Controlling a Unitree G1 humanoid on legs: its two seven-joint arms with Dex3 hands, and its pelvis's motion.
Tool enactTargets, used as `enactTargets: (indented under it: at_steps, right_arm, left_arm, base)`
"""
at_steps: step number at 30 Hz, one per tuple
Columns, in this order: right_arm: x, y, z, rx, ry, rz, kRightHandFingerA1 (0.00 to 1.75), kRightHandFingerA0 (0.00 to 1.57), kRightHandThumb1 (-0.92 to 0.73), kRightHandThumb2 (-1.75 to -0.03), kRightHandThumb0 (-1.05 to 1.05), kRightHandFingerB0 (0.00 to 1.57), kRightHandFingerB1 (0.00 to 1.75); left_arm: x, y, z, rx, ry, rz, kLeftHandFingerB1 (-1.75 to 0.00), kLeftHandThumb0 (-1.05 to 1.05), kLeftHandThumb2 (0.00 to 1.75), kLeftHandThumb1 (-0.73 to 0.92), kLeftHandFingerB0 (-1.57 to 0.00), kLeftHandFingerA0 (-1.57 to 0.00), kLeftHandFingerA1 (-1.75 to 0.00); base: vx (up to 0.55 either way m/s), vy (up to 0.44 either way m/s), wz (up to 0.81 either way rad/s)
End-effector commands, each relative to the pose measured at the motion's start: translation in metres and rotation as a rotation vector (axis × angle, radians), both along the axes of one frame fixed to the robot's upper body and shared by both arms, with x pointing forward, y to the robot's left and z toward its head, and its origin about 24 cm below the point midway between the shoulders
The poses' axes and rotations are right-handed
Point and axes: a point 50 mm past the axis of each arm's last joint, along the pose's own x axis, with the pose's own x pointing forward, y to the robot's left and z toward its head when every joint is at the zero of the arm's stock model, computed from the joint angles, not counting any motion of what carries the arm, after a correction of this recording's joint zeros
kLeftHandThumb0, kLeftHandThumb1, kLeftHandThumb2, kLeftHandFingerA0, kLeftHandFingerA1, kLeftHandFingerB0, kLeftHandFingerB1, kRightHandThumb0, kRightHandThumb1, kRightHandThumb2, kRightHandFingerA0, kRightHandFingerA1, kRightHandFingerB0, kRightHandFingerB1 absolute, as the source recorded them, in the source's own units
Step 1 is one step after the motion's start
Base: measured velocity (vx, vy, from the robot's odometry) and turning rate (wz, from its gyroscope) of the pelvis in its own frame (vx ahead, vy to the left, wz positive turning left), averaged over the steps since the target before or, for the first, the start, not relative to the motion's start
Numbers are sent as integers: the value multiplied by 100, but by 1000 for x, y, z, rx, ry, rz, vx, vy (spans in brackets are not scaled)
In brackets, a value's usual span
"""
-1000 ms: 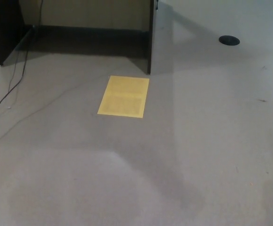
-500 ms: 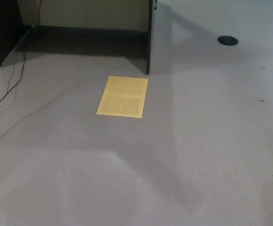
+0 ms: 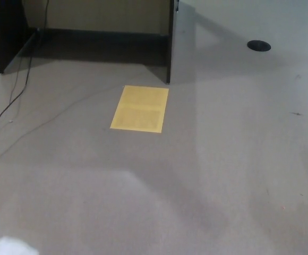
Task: A person is holding a toilet paper roll and the robot extends its left hand to grab the roll by inserting its thumb into the gap in the middle and brings its hand down by its side. Then it extends its arm again to hand the toilet paper roll back to the person.
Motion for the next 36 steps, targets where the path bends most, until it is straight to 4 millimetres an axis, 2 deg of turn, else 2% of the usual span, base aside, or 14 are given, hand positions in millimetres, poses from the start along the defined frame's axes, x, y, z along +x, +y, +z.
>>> enactTargets:
  at_steps: [1,2,3,4,6,7,8,9,12,13,14,15,26,36]
  right_arm:
    - [-7,-5,-2,-6,19,-17,57,80,-59,-58,-35,26,30]
    - [-5,-5,-2,-8,15,-13,73,72,-42,-90,-26,12,48]
    - [-4,-4,-1,-9,12,-11,73,72,-42,-90,-26,12,48]
    - [-3,-4,0,-11,5,-3,59,81,-59,-58,-35,27,30]
    - [-4,-2,-1,-8,5,-6,72,73,-42,-90,-27,12,48]
    - [-5,-3,-1,-10,6,-7,55,81,-59,-58,-34,26,30]
    - [-5,-3,-1,-14,6,-4,72,73,-42,-90,-26,12,48]
    - [-5,-3,-1,-15,6,-2,54,81,-59,-58,-34,26,30]
    - [1,-2,1,-16,-5,3,55,81,-59,-58,-34,26,30]
    - [1,0,1,-3,-1,-8,72,72,-42,-90,-26,12,48]
    - [2,0,1,-2,-1,-8,73,72,-41,-90,-26,13,48]
    - [4,0,2,-4,-3,-4,57,81,-58,-58,-34,27,30]
    - [-5,3,-4,-11,22,16,57,79,-58,-58,-35,26,30]
    - [5,10,-2,-16,17,47,57,77,-59,-58,-36,26,30]
  left_arm:
    - [52,-62,121,24,-319,-339,-125,2,76,76,-71,-83,-141]
    - [57,-71,133,38,-343,-366,-129,1,77,75,-70,-78,-142]
    - [60,-78,141,59,-367,-389,-129,1,77,75,-70,-78,-142]
    - [65,-91,154,69,-402,-434,-132,-2,72,80,-68,-73,-148]
    - [76,-129,185,104,-464,-541,-116,-6,75,77,-77,-81,-140]
    - [77,-138,190,112,-477,-565,-122,-7,73,77,-73,-77,-146]
    - [79,-151,198,111,-490,-600,-127,-5,74,74,-72,-78,-148]
    - [79,-160,203,107,-498,-618,-129,-6,70,75,-73,-80,-151]
    - [82,-187,219,90,-534,-663,-130,-3,73,72,-74,-78,-153]
    - [83,-202,223,78,-542,-698,-136,-5,79,69,-71,-79,-158]
    - [84,-207,224,75,-547,-714,-138,-5,80,69,-69,-79,-160]
    - [85,-213,225,77,-555,-724,-138,-10,81,70,-72,-85,-160]
    - [63,-299,219,29,-518,-904,-149,-18,76,75,-59,-66,-167]
    - [45,-339,221,-7,-549,-981,-136,-18,63,79,-66,-70,-162]
  base:
    - [0,0,0]
    - [0,0,0]
    - [0,0,0]
    - [0,0,0]
    - [0,0,0]
    - [0,0,0]
    - [0,0,0]
    - [0,0,0]
    - [0,0,0]
    - [0,0,0]
    - [0,0,0]
    - [0,0,0]
    - [0,0,0]
    - [0,0,0]
